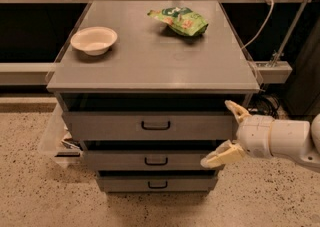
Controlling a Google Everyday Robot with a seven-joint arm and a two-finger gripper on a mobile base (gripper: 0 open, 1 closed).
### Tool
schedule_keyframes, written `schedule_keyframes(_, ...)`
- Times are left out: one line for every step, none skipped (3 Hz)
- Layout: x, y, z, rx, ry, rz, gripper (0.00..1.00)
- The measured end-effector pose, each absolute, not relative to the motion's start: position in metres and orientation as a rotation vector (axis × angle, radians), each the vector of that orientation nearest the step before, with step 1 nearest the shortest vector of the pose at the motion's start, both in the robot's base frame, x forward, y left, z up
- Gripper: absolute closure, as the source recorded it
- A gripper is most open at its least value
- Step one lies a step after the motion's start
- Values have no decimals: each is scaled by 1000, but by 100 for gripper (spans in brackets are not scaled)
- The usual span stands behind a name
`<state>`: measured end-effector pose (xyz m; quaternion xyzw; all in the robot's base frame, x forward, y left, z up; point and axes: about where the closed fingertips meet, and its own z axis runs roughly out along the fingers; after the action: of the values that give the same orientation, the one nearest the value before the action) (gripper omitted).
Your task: Open top drawer
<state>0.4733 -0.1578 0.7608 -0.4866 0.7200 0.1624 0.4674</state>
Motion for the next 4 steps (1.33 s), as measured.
schedule_keyframes(479, -153, 757, -1207, 1730, 407, 0)
schedule_keyframes(479, -153, 757, -1207, 1730, 407, 19)
schedule_keyframes(479, -153, 757, -1207, 1730, 407, 41)
schedule_keyframes(479, -153, 757, -1207, 1730, 407, 64)
